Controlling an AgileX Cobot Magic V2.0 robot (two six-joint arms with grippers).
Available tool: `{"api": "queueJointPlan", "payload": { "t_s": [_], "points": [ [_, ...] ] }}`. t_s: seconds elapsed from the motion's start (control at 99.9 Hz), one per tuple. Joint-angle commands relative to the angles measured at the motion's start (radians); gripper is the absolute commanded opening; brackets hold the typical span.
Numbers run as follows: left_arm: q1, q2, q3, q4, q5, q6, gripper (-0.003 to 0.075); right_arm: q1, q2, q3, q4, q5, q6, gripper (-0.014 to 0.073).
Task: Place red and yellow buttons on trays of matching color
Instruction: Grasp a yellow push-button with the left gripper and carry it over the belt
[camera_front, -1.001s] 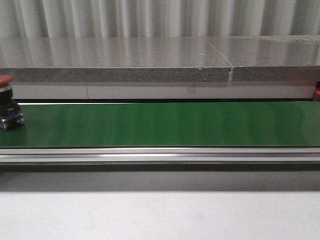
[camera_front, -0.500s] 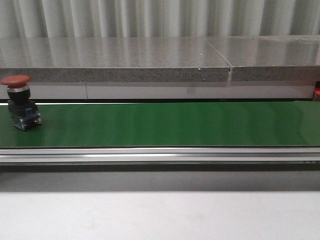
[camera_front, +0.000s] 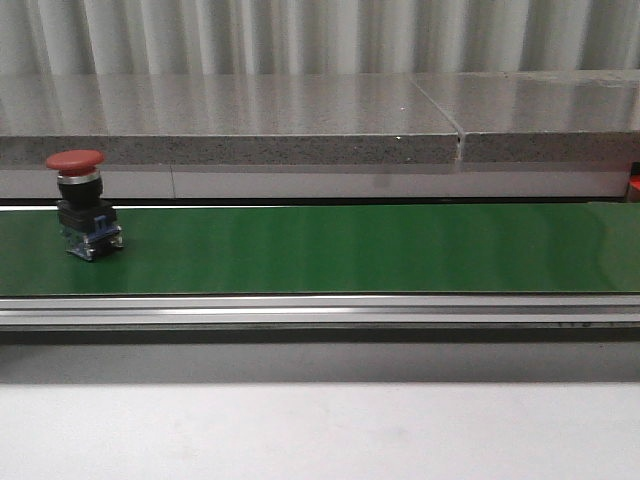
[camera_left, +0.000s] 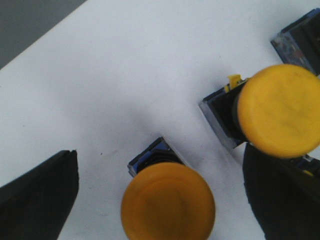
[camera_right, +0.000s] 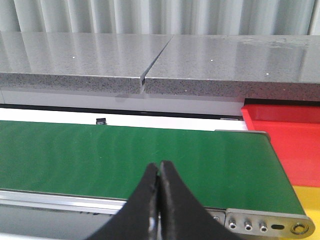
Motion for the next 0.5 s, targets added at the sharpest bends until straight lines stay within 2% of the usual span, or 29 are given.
{"api": "queueJointPlan", "payload": {
  "t_s": [0.0,0.14,0.23,0.35,0.49],
  "points": [
    [0.003,-0.021,-0.030,0.002,-0.024,-0.005,0.0627,-0.001,-0.016,0.002,-0.011,-0.086,-0.011,-0.0067],
    [0.003,-0.007,-0.030,-0.003,-0.024,-0.005,0.0609,-0.001,-0.016,0.002,-0.011,-0.086,-0.011,-0.0067],
    [0.003,-0.005,-0.030,-0.004,-0.024,-0.005,0.0542,-0.001,-0.016,0.002,-0.011,-0.086,-0.011,-0.0067],
    [0.003,-0.005,-0.030,-0.005,-0.019,-0.005,0.0357,-0.001,-0.016,0.002,-0.011,-0.086,-0.011,-0.0067],
    [0.003,-0.012,-0.030,-0.005,-0.003,-0.005,0.0076,-0.001,-0.016,0.002,-0.011,-0.086,-0.011,-0.0067]
  ]
}}
